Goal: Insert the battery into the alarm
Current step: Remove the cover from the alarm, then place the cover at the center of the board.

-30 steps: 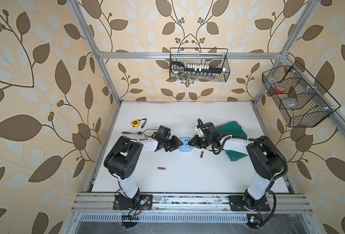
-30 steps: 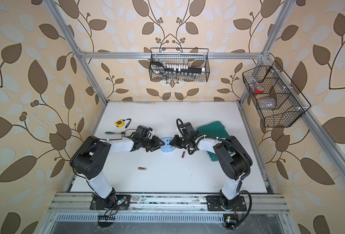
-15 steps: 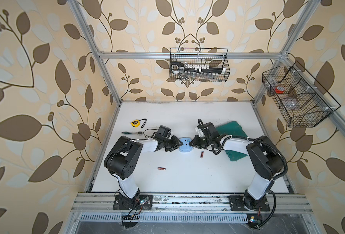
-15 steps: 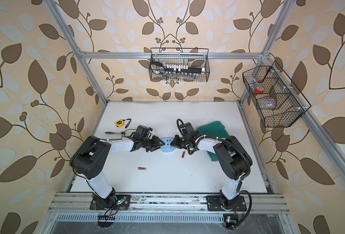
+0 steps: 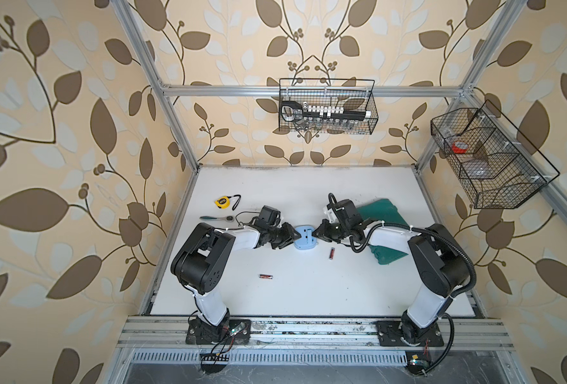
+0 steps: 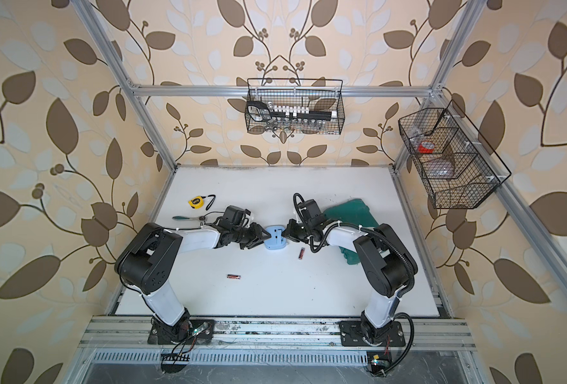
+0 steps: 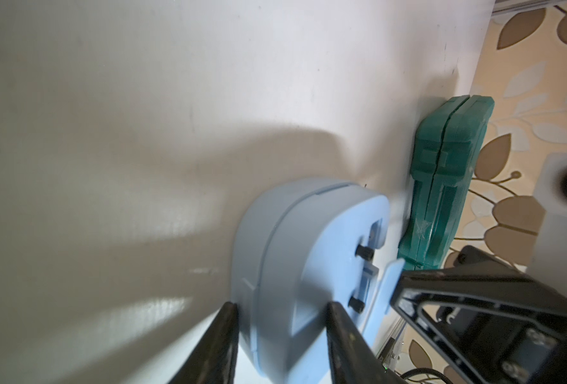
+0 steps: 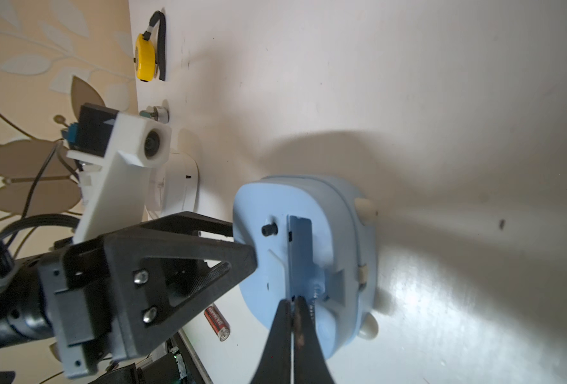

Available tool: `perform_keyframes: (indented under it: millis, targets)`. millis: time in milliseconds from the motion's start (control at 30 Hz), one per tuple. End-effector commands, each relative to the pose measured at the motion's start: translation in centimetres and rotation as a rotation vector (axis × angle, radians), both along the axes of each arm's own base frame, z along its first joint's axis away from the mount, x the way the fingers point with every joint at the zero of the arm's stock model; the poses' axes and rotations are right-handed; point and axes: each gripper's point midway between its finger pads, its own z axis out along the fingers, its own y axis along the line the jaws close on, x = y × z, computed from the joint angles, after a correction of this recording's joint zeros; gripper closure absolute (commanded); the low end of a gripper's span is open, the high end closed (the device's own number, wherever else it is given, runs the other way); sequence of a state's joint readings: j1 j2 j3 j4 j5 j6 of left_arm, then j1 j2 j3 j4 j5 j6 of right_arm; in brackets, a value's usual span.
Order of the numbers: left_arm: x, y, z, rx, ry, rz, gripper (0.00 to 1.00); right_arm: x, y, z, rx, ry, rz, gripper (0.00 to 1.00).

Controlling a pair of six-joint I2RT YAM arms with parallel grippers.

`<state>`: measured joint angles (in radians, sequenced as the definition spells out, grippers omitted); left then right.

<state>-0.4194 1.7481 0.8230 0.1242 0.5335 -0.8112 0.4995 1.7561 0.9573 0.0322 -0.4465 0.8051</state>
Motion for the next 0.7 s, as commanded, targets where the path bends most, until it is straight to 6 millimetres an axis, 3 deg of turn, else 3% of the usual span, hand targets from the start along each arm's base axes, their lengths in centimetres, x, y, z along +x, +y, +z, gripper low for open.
perform_keyframes:
  millis: [0, 100, 200, 433, 667]
  targets:
    - [-1.9, 1.1, -3.1, 0.095, 0.097, -0.002, 0.57, 0.0, -0.5, 1.5, 0.025, -0.024, -0.009, 1.0]
    - [-1.8, 1.1, -3.0, 0.098, 0.094, -0.004, 0.57, 0.3, -1.7, 1.8, 0.029, -0.029, -0.032, 1.0]
    - [-1.8, 1.1, -3.0, 0.1, 0.092, -0.007, 0.57, 0.8, -4.1, 1.7, 0.007, -0.031, -0.078, 1.0]
    - [-1.6, 1.1, -2.8, 0.107, 0.086, -0.012, 0.57, 1.5, -11.2, -1.5, -0.101, 0.026, -0.213, 1.0]
    - [-1.5, 1.2, -2.7, 0.123, 0.081, -0.009, 0.57, 1.9, -13.0, -4.4, -0.271, 0.055, -0.224, 1.0]
